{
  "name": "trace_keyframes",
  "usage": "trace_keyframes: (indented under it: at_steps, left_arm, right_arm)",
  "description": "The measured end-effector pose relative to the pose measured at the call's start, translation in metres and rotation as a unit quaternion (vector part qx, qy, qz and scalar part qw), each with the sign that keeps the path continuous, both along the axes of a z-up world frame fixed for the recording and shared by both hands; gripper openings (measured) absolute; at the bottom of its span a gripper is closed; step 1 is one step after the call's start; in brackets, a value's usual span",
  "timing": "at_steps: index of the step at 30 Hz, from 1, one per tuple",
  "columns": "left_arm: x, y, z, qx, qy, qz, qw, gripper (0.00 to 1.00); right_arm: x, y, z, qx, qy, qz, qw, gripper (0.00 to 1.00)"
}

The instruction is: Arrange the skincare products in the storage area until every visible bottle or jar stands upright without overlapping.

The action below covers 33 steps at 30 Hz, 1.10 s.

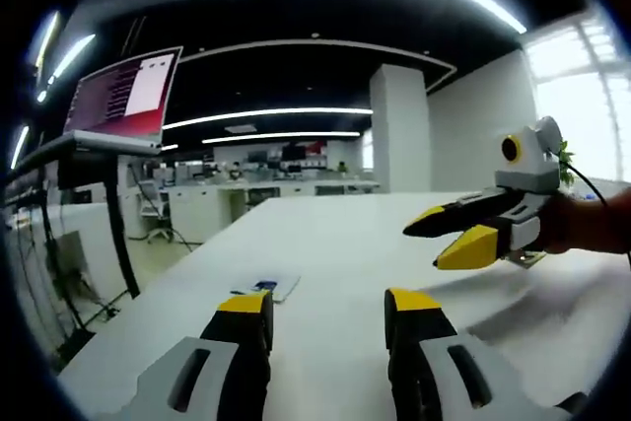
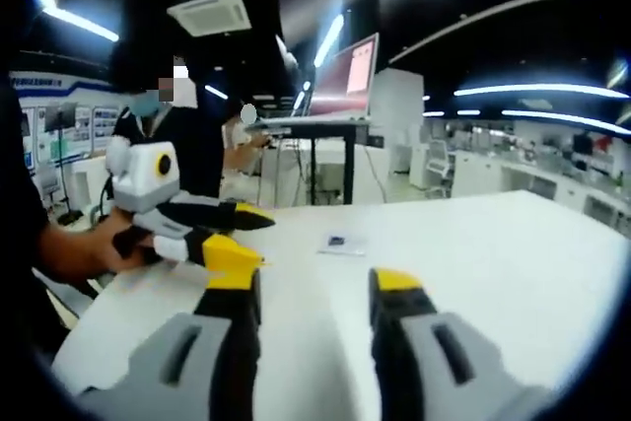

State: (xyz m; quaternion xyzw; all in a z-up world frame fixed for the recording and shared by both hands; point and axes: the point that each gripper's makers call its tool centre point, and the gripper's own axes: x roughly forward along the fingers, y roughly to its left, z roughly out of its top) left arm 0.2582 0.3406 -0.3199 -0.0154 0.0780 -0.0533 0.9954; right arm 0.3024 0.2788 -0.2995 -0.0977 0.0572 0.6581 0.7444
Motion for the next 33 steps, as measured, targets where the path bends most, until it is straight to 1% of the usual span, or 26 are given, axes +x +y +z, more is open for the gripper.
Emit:
trace_keyframes:
  at_steps: [6, 7, 10, 14, 18, 21, 23, 30, 33]
  left_arm:
    - [0.000, 0.004, 0.003, -0.001, -0.007, 0.003, 1.0000, 0.46]
    - [0.000, 0.005, 0.005, -0.004, -0.010, 0.004, 0.9999, 0.46]
    - [0.000, 0.007, 0.008, -0.010, -0.017, 0.007, 0.9998, 0.46]
    - [0.002, 0.007, 0.009, -0.010, -0.019, 0.008, 0.9998, 0.46]
    - [0.004, 0.008, 0.009, -0.009, -0.018, 0.010, 0.9997, 0.46]
    - [0.005, 0.008, 0.009, -0.009, -0.015, 0.011, 0.9998, 0.45]
    - [0.006, 0.008, 0.009, -0.006, -0.015, 0.011, 0.9998, 0.45]
    - [0.007, 0.008, 0.009, -0.003, -0.015, 0.010, 0.9998, 0.45]
    - [0.007, 0.008, 0.010, -0.003, -0.015, 0.009, 0.9998, 0.45]
  right_arm:
    - [0.015, 0.020, -0.007, -0.021, 0.002, 0.005, 0.9998, 0.39]
    - [0.018, 0.022, -0.010, -0.030, 0.000, 0.004, 0.9995, 0.39]
    - [0.020, 0.033, -0.016, -0.047, 0.001, 0.005, 0.9989, 0.37]
    - [0.029, 0.046, -0.022, -0.065, 0.007, 0.005, 0.9979, 0.36]
    - [0.039, 0.056, -0.030, -0.087, 0.006, 0.005, 0.9961, 0.34]
    - [0.044, 0.064, -0.030, -0.093, 0.005, 0.007, 0.9956, 0.34]
    - [0.044, 0.071, -0.030, -0.095, 0.006, 0.008, 0.9954, 0.34]
    - [0.056, 0.090, -0.039, -0.119, 0.007, 0.002, 0.9928, 0.34]
    - [0.057, 0.095, -0.043, -0.127, 0.011, 0.000, 0.9919, 0.36]
